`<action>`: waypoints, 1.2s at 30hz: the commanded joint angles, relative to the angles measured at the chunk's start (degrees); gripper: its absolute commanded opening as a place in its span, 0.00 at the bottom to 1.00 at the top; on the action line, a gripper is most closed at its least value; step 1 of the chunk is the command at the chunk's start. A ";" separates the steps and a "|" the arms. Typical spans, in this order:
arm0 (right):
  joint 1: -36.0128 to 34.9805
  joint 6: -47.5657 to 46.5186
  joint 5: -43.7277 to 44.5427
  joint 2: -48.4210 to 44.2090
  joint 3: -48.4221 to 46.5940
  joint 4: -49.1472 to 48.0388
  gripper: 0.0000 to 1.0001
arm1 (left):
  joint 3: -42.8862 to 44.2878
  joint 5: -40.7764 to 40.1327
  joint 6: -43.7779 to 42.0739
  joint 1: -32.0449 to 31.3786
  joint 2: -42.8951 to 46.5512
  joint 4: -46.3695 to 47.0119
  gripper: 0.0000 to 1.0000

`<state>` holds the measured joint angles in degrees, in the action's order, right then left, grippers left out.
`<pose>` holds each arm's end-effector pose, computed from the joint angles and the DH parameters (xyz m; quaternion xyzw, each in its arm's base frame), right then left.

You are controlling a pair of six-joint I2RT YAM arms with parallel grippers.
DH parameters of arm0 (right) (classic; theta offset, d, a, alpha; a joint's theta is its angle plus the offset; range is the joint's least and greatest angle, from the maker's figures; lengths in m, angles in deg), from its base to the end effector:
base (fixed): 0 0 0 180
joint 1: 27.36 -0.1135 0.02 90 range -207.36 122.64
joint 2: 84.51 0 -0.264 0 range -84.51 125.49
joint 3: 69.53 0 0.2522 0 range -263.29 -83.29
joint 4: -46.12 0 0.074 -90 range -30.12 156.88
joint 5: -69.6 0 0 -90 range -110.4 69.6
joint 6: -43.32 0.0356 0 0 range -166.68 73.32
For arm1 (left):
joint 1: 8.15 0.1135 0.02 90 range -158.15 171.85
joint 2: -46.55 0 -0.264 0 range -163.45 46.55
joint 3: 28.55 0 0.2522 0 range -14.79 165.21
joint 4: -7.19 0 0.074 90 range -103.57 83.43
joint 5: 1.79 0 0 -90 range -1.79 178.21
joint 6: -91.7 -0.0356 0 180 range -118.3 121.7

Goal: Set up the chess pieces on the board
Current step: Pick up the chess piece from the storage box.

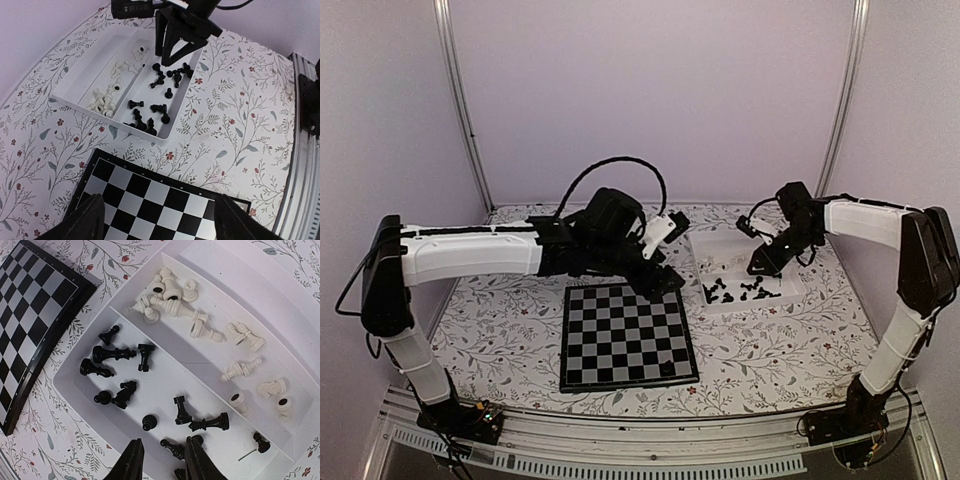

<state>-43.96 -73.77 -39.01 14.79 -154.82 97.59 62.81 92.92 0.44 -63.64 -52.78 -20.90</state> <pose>0.3342 0.1115 0.2150 -0.3907 0.8823 0.1382 0.2231 0.2248 -0.3321 0.2746 0.4396 0.7746 -0.2391 0.3866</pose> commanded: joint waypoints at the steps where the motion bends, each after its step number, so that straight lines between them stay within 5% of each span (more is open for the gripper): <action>1: -0.25 0.68 -2.27 1.42 -0.34 -0.07 0.32 | 3.39 -0.09 2.37 -0.61 -3.34 -0.99 0.77; 26: -4.00 -1.30 4.02 9.07 -0.92 1.85 0.27 | 7.27 -4.53 -0.35 0.35 -7.46 -6.63 0.78; 32: -4.62 -1.38 4.55 10.29 -1.31 2.10 0.23 | 6.36 -4.53 -0.01 0.61 -6.78 -6.43 0.78; 36: -4.69 -1.30 4.61 10.30 -1.57 1.94 0.11 | 5.81 -4.53 0.03 0.94 -6.53 -6.10 0.77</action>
<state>-48.11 -75.00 -35.01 24.48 -154.97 99.47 69.59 88.79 0.22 -63.46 -59.36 -27.24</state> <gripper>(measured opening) 0.158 0.776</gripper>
